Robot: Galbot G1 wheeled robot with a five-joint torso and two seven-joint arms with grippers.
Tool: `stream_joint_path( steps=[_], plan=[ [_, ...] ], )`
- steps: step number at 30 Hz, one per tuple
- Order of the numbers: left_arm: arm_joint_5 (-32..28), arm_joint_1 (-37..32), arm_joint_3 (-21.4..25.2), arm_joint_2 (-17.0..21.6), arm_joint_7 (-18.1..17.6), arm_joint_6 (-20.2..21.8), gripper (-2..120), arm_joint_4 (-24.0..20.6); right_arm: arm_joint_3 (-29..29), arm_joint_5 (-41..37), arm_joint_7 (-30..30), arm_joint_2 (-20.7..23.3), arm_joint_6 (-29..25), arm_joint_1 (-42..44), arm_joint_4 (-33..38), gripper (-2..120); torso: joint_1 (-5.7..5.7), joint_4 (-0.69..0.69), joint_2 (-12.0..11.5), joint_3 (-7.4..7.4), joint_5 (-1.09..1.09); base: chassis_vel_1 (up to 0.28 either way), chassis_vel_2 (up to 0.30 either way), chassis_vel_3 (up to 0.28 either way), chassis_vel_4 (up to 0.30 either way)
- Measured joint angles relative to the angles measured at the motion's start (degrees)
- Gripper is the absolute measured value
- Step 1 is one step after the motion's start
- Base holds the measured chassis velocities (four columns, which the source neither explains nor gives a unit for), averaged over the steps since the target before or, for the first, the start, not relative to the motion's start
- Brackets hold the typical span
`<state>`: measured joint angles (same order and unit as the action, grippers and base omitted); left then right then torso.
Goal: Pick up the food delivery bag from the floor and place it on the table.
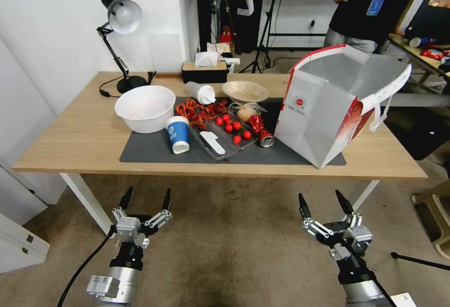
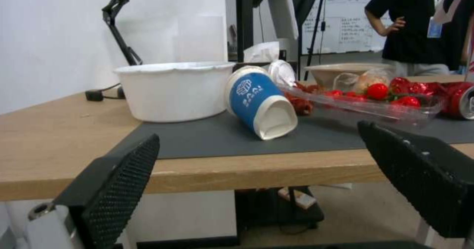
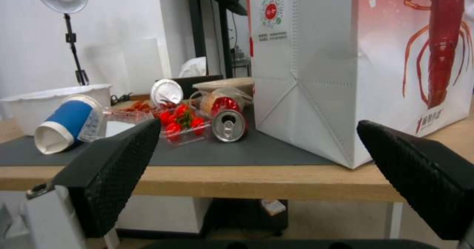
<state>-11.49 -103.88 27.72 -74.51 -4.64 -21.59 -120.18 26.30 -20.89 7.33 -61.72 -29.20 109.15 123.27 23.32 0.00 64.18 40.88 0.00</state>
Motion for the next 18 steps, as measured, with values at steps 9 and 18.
stream_joint_path(
  steps=[9,18],
  plan=[
    [0.03,0.0,0.01,0.03,-0.03,0.0,100,0.02,0.02,-0.06,0.01,0.04,0.11,-0.02,0.06,100,0.0,0.0,0.0,0.0,0.0,0.0,0.0,0.0,0.0],
    [0.07,0.0,0.01,0.03,-0.04,0.01,100,0.02,0.04,-0.09,0.03,0.06,0.17,-0.01,0.1,100,0.0,0.0,0.0,0.0,0.0,0.0,0.0,0.0,0.0]
  ],
)
